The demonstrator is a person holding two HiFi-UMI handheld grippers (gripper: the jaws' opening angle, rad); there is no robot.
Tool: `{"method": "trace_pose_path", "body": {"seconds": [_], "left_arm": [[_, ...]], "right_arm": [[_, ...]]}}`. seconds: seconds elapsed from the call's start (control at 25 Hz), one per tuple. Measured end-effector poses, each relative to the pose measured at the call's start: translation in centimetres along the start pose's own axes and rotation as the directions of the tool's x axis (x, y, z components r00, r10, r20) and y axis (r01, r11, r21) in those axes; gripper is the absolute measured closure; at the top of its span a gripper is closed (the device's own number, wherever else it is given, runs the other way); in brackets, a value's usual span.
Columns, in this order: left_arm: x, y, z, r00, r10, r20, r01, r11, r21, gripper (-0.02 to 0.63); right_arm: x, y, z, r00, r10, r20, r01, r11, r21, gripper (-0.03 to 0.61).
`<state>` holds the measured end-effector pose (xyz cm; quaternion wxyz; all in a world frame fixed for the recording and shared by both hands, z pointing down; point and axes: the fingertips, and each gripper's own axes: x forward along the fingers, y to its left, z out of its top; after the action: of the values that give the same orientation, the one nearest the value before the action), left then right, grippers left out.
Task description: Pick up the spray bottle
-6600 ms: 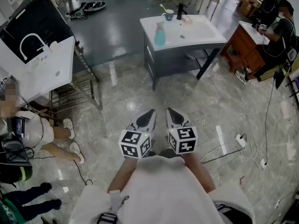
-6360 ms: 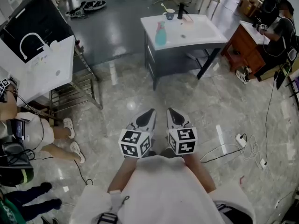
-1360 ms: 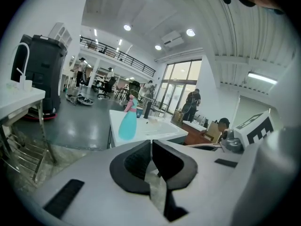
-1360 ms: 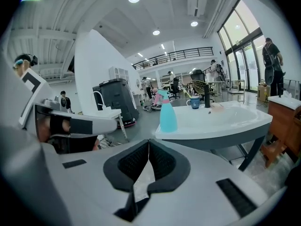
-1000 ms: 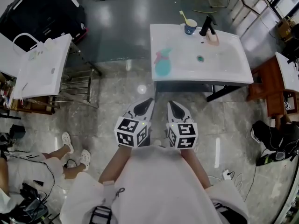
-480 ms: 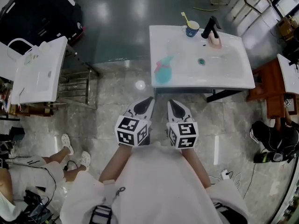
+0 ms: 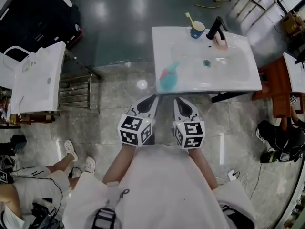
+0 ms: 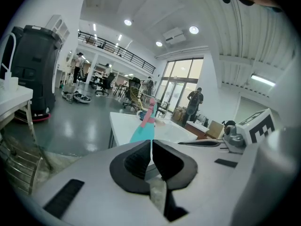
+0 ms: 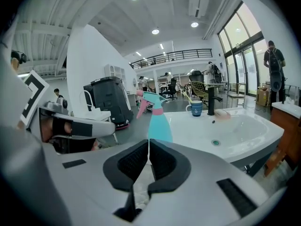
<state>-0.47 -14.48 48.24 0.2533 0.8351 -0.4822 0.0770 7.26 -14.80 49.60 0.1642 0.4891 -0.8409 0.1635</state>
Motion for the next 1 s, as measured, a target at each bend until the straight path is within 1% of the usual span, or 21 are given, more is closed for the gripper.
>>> {"method": "trace_pose_path", "body": {"seconds": [0.24, 0.44, 0.6, 0.64, 0.68, 0.72, 0.8, 1.0], "left_arm": [[0.6, 1.2, 0.4, 1.0, -0.02, -0.002, 0.02, 1.0, -0.002, 0.581], [1.2, 2.2, 1.0, 0.999, -0.041, -0.01, 0.041, 0.999, -0.007, 0.581], [1.7, 3.3, 1.4, 0.998, -0.054, -0.021, 0.054, 0.999, -0.007, 0.581], [1.9, 3.6, 1.5, 0.998, -0.057, -0.023, 0.057, 0.998, -0.006, 0.581], [2.0, 4.0, 1.7, 0.998, -0.061, -0.025, 0.061, 0.998, -0.005, 0.581], [2.0, 4.4, 1.8, 0.997, -0.065, -0.029, 0.065, 0.998, -0.003, 0.581], [2.2, 5.2, 2.2, 0.997, -0.075, -0.036, 0.075, 0.997, 0.0, 0.581], [3.4, 6.8, 3.4, 0.993, -0.114, -0.038, 0.115, 0.993, 0.013, 0.581]], "right_arm": [[0.9, -0.3, 0.2, 0.999, -0.034, -0.009, 0.034, 0.999, -0.005, 0.551], [1.8, 0.2, 1.5, 1.0, -0.025, 0.015, 0.024, 1.0, 0.019, 0.549], [2.8, -0.4, 2.0, 0.998, -0.06, 0.015, 0.06, 0.998, 0.015, 0.548], [3.1, -0.5, 2.2, 0.998, -0.062, 0.019, 0.062, 0.998, 0.022, 0.536], [3.4, -0.5, 2.4, 0.998, -0.06, 0.021, 0.059, 0.998, 0.033, 0.488], [3.6, -0.5, 2.5, 0.998, -0.058, 0.02, 0.057, 0.997, 0.044, 0.417], [4.1, -0.5, 2.6, 0.997, -0.071, 0.016, 0.07, 0.996, 0.057, 0.41], [5.3, -1.2, 3.1, 0.991, -0.135, 0.017, 0.134, 0.99, 0.053, 0.41]]}}
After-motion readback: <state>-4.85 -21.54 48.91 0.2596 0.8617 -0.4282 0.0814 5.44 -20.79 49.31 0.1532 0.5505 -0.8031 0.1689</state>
